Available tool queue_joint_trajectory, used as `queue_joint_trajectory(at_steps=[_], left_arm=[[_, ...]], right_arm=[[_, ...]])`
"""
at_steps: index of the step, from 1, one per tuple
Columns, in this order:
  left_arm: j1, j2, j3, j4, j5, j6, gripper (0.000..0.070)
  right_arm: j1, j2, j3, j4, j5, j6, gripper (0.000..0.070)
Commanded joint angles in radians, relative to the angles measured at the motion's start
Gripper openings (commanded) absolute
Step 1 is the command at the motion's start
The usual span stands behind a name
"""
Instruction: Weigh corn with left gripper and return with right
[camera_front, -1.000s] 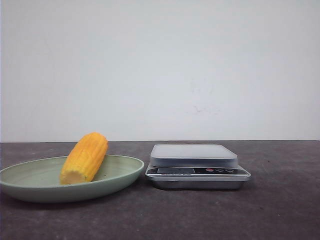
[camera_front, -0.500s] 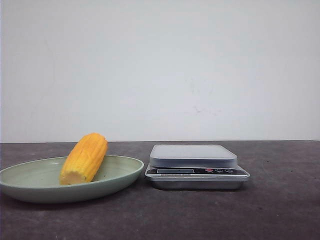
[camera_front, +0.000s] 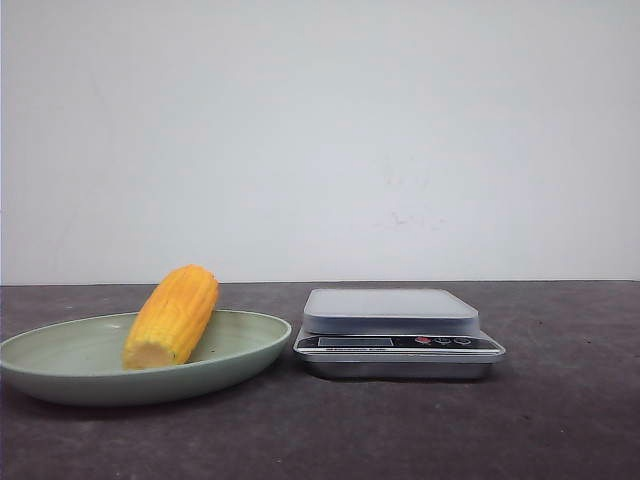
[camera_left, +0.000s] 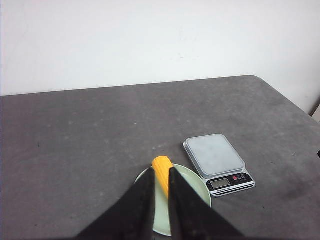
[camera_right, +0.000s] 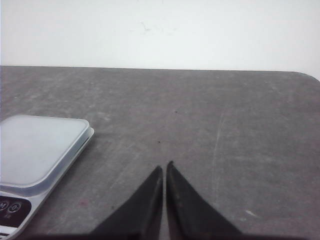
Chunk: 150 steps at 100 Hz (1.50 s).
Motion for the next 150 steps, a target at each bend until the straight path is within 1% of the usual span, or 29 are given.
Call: queue_joint_trajectory(at_steps=[1, 11, 43, 116, 132, 140, 150], left_arm=[[-0.006, 0.006, 0.023, -0.037, -0.003, -0.006, 0.0011], [-0.006, 0.006, 0.023, -0.037, -0.003, -0.006, 0.0011], [-0.006, 0.006, 0.024, -0.036, -0.003, -0.006, 0.0011], [-0.005, 0.006, 0.025, -0.036, -0.001, -0.006, 0.0011], [0.025, 0.006, 0.029, -0.035, -0.003, 0.001, 0.0011], [0.056, 0.006, 0.016, 0.024, -0.002, 0.006, 0.0011], [0.110, -0.009, -0.038, 0.179, 0.002, 0.050, 0.0011]], right_arm=[[0.001, -0.003, -0.001, 0.003, -0.007, 0.006, 0.0007], [0.002, -0.003, -0.001, -0.081, -0.018, 0.006, 0.0007], [0.002, -0.003, -0.001, 0.003, -0.018, 0.006, 0.0007], [0.002, -0.003, -0.001, 0.003, -0.018, 0.006, 0.0007], [0.002, -0.003, -0.001, 0.003, -0.018, 0.006, 0.0007], [0.002, -0.003, -0.001, 0.003, -0.018, 0.006, 0.0007], [0.002, -0.003, -0.001, 0.003, -0.018, 0.006, 0.0007]])
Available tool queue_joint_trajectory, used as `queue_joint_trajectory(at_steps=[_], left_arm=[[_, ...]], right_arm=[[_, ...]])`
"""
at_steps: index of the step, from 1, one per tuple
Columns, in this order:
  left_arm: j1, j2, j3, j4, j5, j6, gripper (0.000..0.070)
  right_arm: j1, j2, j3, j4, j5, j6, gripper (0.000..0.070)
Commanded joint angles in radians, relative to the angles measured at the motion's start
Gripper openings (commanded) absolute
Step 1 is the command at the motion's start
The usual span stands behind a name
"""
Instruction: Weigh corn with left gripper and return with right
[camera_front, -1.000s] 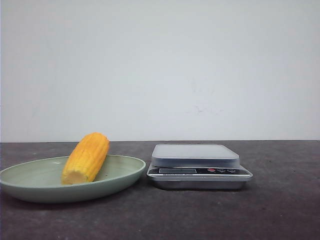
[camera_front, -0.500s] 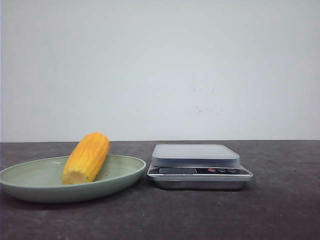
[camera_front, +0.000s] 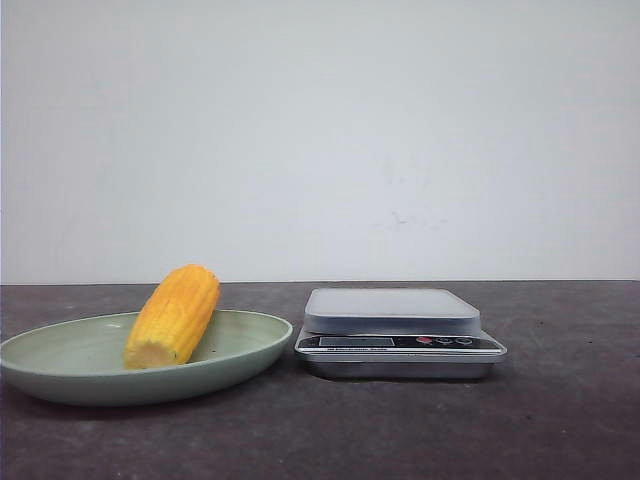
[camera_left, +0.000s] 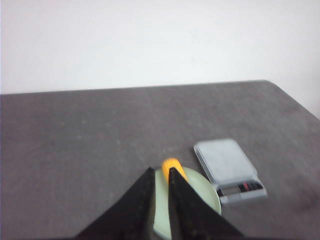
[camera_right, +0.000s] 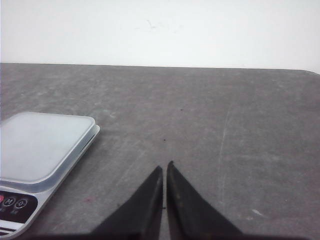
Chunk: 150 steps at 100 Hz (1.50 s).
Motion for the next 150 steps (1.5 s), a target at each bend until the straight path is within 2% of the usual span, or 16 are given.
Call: queue_joint_trajectory(at_steps=[1, 17, 37, 52, 65, 79, 87, 102, 150], left_arm=[[0.027, -0.004, -0.023, 0.128, 0.002, 0.045, 0.0011], [0.137, -0.065, -0.236, 0.435, 0.069, 0.064, 0.0011], [0.262, -0.150, -0.634, 0.802, 0.191, 0.087, 0.0011], [0.368, -0.231, -0.942, 0.939, 0.265, 0.097, 0.0011], [0.445, -0.335, -1.162, 1.023, 0.302, 0.051, 0.0011], [0.481, -0.465, -1.338, 1.144, 0.393, 0.035, 0.0012], [0.483, -0.539, -1.429, 1.222, 0.400, 0.055, 0.0011], [0.496, -0.609, -1.567, 1.307, 0.392, 0.080, 0.0011], [0.568, -0.609, -1.711, 1.319, 0.357, 0.082, 0.0011]], right_arm=[[0.002, -0.002, -0.001, 0.012, 0.000, 0.006, 0.0007], [0.002, -0.002, -0.001, 0.012, 0.000, 0.006, 0.0007], [0.002, -0.002, -0.001, 0.012, 0.000, 0.006, 0.0007], [0.002, -0.002, -0.001, 0.012, 0.000, 0.006, 0.0007], [0.002, -0.002, -0.001, 0.012, 0.000, 0.006, 0.0007], [0.002, -0.002, -0.001, 0.012, 0.000, 0.006, 0.0007], [0.002, -0.002, -0.001, 0.012, 0.000, 0.006, 0.0007], [0.002, -0.002, -0.001, 0.012, 0.000, 0.006, 0.0007], [0.002, -0.002, -0.001, 0.010, 0.000, 0.006, 0.0007]])
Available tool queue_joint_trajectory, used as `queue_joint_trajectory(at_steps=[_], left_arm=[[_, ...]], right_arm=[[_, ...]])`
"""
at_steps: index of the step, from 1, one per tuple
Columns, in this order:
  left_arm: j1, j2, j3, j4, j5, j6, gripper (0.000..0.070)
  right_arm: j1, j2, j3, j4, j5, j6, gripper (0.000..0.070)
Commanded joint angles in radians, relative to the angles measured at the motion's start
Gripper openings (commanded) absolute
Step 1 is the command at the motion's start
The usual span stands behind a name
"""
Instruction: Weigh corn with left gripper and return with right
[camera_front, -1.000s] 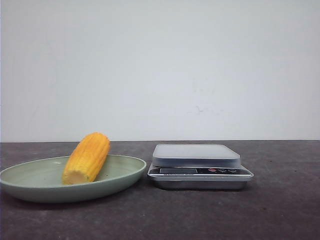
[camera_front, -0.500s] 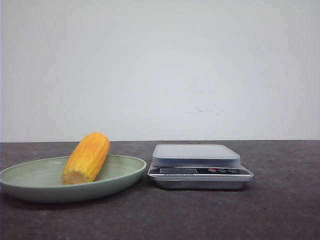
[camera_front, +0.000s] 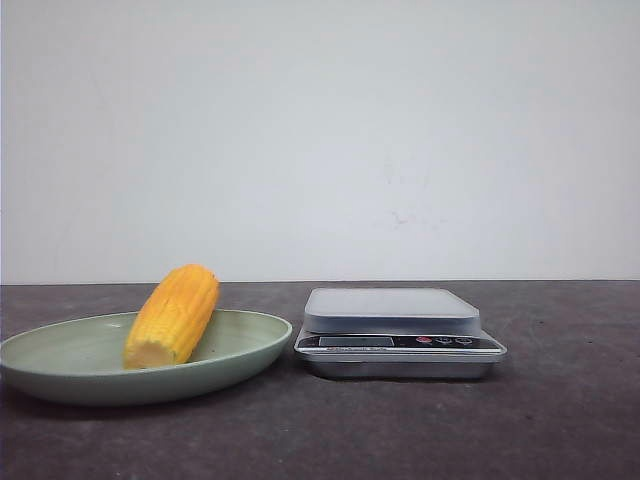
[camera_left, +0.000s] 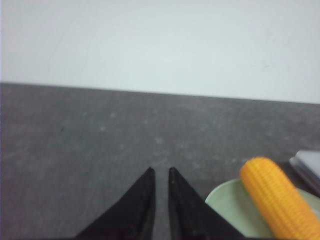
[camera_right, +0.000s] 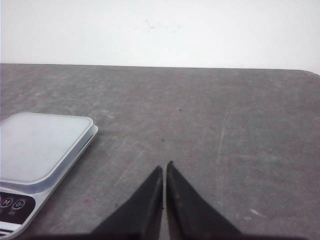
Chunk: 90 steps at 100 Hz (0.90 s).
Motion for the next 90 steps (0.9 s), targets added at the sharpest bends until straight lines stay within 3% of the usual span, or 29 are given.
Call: queue_joint_trajectory(at_steps=[1, 30, 90], left_arm=[[0.001, -0.002, -0.010, 0.013, -0.006, 0.005, 0.0011], [0.001, -0.002, -0.021, -0.139, -0.006, -0.010, 0.0011], [0.001, -0.002, -0.021, -0.133, -0.002, -0.014, 0.0011]], right_arm=[[0.002, -0.002, -0.001, 0.008, 0.000, 0.006, 0.0007], [0.002, -0.002, -0.001, 0.008, 0.000, 0.006, 0.0007], [0.002, -0.002, -0.001, 0.008, 0.000, 0.006, 0.0007]])
